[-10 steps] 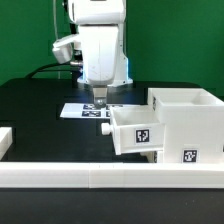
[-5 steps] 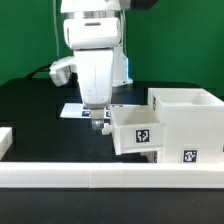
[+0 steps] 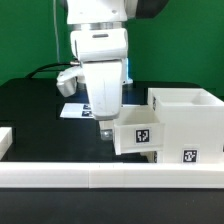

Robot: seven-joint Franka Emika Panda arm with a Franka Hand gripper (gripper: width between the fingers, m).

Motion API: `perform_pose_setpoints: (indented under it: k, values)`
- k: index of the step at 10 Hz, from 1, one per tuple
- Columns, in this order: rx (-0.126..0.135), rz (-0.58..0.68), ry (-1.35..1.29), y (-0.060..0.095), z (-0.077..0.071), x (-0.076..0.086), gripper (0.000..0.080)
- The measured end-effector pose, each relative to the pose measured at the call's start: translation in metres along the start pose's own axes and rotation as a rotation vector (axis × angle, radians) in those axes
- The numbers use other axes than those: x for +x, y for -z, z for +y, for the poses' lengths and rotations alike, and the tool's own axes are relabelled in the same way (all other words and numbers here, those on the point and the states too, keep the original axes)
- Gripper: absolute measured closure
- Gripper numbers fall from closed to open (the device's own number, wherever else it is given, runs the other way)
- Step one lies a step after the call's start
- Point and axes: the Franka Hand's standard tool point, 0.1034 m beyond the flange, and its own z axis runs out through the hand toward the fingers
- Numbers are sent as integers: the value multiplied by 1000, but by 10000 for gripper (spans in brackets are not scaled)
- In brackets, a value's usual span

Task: Assemble drawer

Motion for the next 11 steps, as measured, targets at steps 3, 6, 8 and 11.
perform_pose_setpoints:
  k: [3,6,8,11]
  values:
    - [3,4,1,-3,0,18,151]
    - [-3,17,7,-1,3,40,151]
    - [-1,21,-1,-1,3,51,151]
    - [2,23,-8,-3,2,61,151]
